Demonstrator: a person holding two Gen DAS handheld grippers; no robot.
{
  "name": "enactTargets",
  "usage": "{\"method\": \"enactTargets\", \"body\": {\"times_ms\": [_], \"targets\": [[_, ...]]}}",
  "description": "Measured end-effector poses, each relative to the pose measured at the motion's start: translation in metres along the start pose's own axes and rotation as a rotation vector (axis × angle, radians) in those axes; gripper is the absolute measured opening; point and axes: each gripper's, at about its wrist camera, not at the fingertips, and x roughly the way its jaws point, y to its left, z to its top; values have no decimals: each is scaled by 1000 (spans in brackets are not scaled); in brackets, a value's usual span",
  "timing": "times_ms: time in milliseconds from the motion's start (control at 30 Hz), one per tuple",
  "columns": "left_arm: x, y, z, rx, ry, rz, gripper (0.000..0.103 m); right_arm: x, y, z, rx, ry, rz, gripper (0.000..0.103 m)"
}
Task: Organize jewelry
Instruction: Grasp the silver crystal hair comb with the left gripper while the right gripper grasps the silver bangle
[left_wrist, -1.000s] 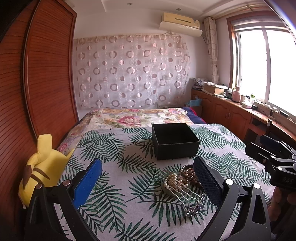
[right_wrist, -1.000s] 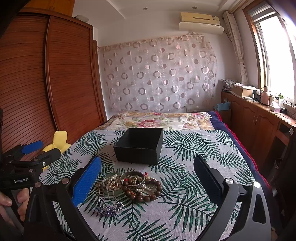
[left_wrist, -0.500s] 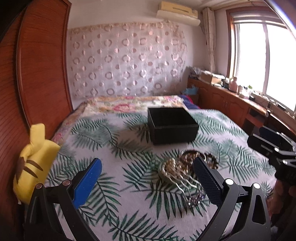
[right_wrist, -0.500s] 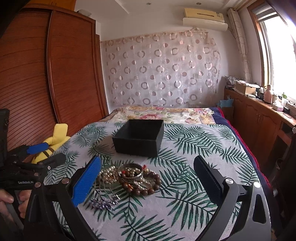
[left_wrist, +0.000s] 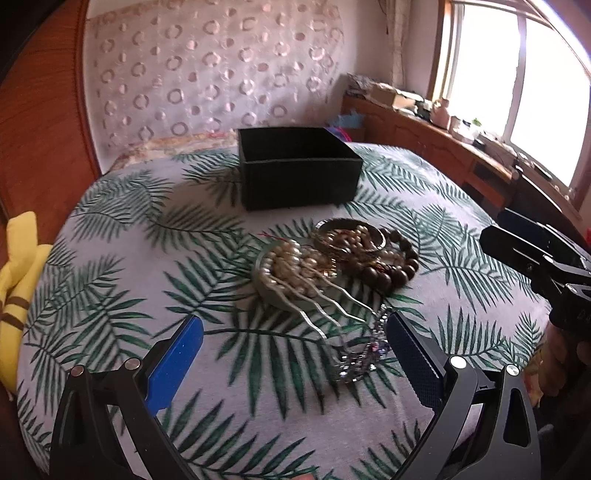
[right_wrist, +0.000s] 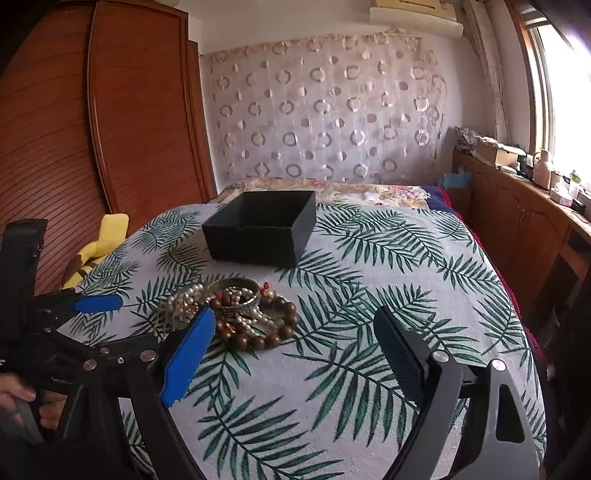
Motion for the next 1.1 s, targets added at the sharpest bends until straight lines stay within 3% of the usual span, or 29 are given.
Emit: {"method": "enactTargets", "body": {"times_ms": [167, 300, 567, 833, 1100], "targets": [[19, -13, 1, 37, 76, -31, 96, 13, -5, -1, -11, 50, 21, 89], [28, -16, 3, 46, 107, -34, 96, 26, -6, 3, -35, 89, 72, 79], [27, -11, 0, 63, 123, -29, 79, 50, 2, 13, -67, 147, 133, 76], [12, 11, -4, 38, 117, -57, 79, 78, 25, 21, -145, 202, 188, 76], [7, 20, -13, 35, 107, -71, 57, 109, 44, 26, -215, 263, 226, 76]]}}
